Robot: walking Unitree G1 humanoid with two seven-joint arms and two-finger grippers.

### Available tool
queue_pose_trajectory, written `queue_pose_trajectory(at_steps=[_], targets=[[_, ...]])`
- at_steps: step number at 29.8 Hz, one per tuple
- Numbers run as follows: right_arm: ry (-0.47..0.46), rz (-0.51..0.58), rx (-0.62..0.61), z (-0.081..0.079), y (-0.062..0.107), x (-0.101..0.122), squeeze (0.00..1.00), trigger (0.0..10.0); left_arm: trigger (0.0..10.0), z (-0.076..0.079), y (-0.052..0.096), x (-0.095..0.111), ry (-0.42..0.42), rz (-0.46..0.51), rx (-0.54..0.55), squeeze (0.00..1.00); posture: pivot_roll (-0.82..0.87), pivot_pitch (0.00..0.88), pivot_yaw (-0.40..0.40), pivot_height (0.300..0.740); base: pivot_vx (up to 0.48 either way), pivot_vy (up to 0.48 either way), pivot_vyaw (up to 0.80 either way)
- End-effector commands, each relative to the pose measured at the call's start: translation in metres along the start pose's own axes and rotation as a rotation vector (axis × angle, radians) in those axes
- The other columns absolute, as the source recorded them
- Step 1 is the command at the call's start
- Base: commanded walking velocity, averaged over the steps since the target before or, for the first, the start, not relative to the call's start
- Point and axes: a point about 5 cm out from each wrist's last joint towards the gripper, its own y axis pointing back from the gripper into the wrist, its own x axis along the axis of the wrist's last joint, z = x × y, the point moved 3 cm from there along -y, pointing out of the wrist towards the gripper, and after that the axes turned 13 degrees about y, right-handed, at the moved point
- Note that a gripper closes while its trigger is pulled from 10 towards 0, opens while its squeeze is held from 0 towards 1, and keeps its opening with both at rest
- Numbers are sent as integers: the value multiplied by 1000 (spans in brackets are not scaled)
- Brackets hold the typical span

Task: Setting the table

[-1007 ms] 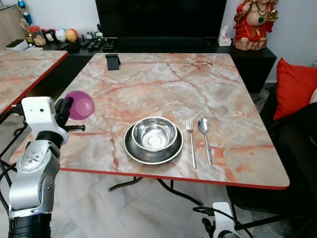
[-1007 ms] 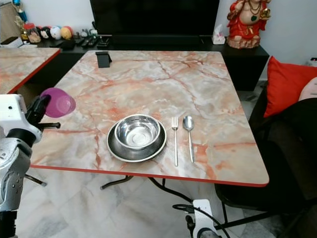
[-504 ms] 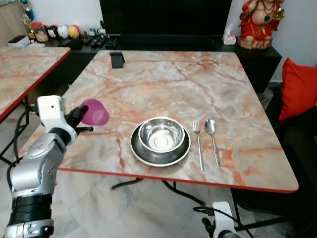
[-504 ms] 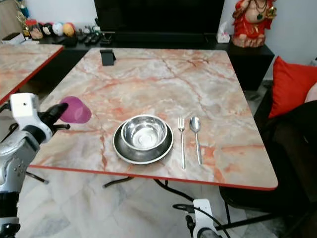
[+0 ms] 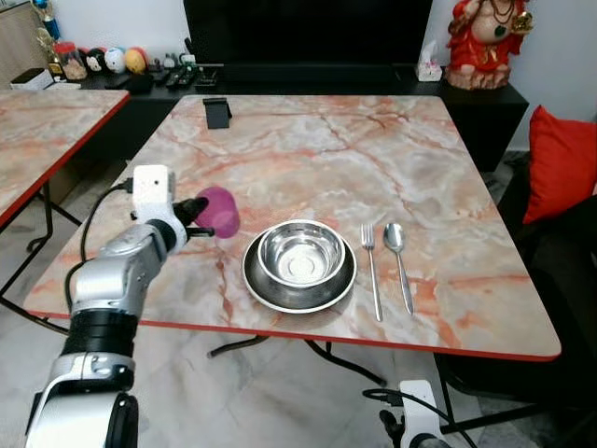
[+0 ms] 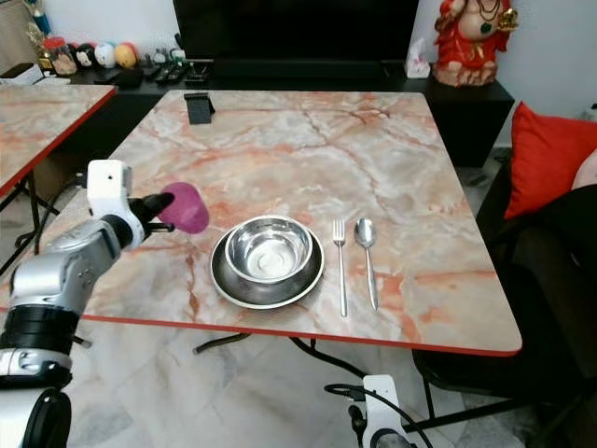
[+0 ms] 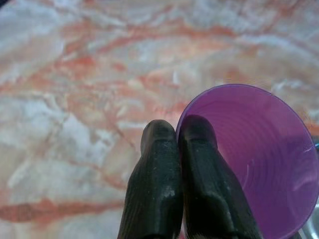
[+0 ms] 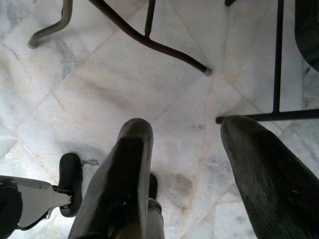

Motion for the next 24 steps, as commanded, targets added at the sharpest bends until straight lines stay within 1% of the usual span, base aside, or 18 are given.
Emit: queue_pose_trajectory(at_steps=[1,6,7,8,12,24], targets=[[-13,-2,0,-2,0,1,0,10000,10000,0,-6,4,-28,-14,36,0,-60,0,36,740,0,0,0],[-12,-3,3,-2,0,1,0,10000,10000,-2,-10,6,-8,-14,74,0,-59,0,35,740,0,0,0],[-10,-4,5,-2,0,1,0,10000,10000,-4,-11,7,15,-9,96,0,-60,0,36,740,0,0,0],[-10,-4,5,-2,0,1,0,10000,10000,-4,-11,7,15,-9,96,0,-60,0,36,740,0,0,0],[-7,-4,6,-2,0,1,0,10000,10000,-8,-13,7,58,-20,111,0,-60,0,35,740,0,0,0],[2,-7,11,-2,0,0,0,10000,10000,-11,-14,3,81,-56,118,0,-56,0,34,740,0,0,0]])
